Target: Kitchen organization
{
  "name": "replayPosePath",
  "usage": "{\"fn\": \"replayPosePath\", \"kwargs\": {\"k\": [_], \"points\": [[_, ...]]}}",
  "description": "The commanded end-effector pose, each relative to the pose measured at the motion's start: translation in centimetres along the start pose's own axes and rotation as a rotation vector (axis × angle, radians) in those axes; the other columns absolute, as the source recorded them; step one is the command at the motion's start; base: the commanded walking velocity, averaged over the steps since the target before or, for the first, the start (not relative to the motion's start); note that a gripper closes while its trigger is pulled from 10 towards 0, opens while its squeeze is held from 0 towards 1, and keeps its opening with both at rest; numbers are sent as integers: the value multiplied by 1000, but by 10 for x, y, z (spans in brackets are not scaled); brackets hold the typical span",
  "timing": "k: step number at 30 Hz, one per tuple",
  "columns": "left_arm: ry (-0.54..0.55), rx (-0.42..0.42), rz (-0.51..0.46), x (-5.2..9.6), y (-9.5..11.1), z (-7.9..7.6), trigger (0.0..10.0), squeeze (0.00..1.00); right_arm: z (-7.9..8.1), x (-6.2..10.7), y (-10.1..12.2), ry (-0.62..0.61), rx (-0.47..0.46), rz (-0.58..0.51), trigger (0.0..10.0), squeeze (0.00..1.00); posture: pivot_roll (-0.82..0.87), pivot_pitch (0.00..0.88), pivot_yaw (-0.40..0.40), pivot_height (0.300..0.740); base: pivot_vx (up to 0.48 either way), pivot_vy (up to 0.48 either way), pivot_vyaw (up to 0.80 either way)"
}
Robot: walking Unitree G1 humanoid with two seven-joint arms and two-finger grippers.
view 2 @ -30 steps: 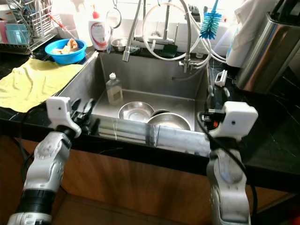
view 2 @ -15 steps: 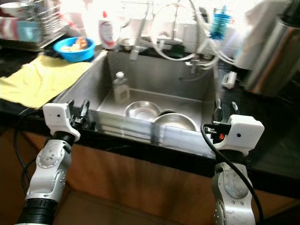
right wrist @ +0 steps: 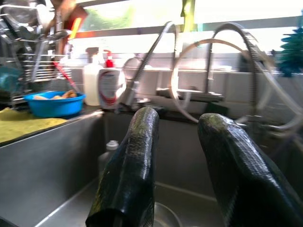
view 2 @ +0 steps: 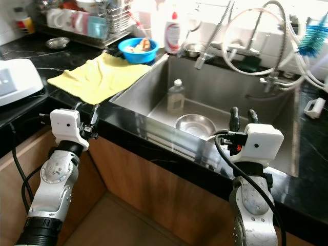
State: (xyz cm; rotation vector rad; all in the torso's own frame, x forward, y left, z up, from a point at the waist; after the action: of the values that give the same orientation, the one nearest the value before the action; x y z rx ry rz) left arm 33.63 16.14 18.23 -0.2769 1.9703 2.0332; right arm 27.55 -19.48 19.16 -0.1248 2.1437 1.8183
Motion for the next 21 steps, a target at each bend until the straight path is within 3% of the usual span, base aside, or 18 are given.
{"fn": "replayPosePath", "kwargs": {"k": [1,5,8,11,21], "points": [[10,-16,-10,1,2,1,10000,0,-4,0,1,-6,19,-6,10000,0,-94,0,-4,740,0,0,800],[19,-32,-14,2,2,4,10000,0,-7,0,-1,-11,24,-2,10000,0,-89,0,1,740,0,0,800],[1,-136,-26,6,0,4,10000,0,-6,0,-4,-13,27,2,10000,0,-88,0,4,740,0,0,800],[62,-128,1,11,-7,15,10000,0,-5,2,-5,-14,25,5,10000,0,-88,0,7,740,0,0,800],[123,-179,21,18,-16,27,10000,0,-3,1,-7,17,31,-1,10000,0,-85,0,6,740,0,0,800]]}}
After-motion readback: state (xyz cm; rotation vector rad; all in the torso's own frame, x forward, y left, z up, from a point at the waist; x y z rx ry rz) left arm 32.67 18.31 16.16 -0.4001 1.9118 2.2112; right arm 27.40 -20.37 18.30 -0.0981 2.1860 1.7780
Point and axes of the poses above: a point about 5 cm out from each wrist's last joint towards the gripper, its own x axis pointing back from the gripper into the wrist, its own y axis along the axis of the wrist's last joint, z = x × y, the point moved 3 cm from there along -x, pointing out of the wrist towards the gripper, and after that the axes turned 5 degrees about x, right-handed, at the moved point
